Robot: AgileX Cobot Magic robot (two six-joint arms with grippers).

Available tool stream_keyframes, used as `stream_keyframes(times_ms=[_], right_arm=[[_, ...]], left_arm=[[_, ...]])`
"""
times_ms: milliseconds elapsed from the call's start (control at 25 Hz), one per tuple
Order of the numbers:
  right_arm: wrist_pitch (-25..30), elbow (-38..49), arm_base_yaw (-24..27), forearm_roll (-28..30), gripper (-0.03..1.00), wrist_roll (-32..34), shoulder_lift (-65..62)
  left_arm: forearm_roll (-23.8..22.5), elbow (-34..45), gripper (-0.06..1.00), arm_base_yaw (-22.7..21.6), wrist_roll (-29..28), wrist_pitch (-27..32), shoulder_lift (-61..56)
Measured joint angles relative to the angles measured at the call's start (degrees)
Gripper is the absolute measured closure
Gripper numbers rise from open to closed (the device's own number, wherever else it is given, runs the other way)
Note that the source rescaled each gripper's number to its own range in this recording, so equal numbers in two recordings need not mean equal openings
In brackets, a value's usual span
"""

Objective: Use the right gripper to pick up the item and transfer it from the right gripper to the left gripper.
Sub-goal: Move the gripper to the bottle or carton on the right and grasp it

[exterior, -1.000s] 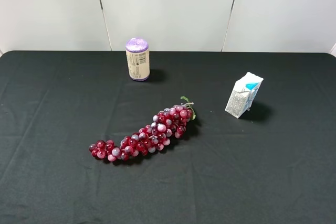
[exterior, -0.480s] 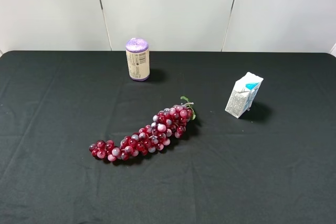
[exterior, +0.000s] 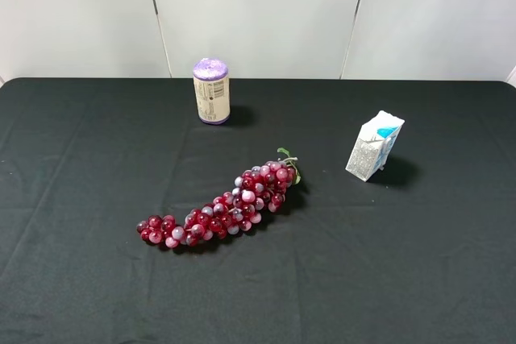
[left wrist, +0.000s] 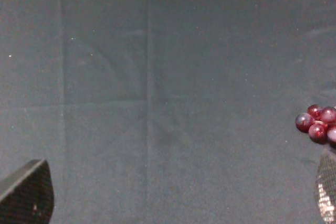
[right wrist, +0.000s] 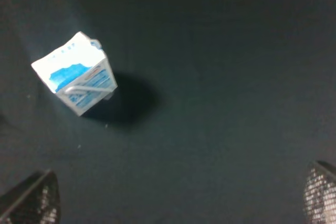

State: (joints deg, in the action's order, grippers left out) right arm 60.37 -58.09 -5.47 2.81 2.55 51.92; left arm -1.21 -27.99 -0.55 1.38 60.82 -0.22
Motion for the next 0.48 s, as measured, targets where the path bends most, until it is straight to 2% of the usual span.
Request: stream_keyframes(times_ms=[480], right_arm=[[1.37, -10.67, -6.38, -0.36, -0.03, 5.07, 19.18]], left_arm=[[0.00, 0.00, -0.06, 0.00, 0.00, 0.00, 0.00]])
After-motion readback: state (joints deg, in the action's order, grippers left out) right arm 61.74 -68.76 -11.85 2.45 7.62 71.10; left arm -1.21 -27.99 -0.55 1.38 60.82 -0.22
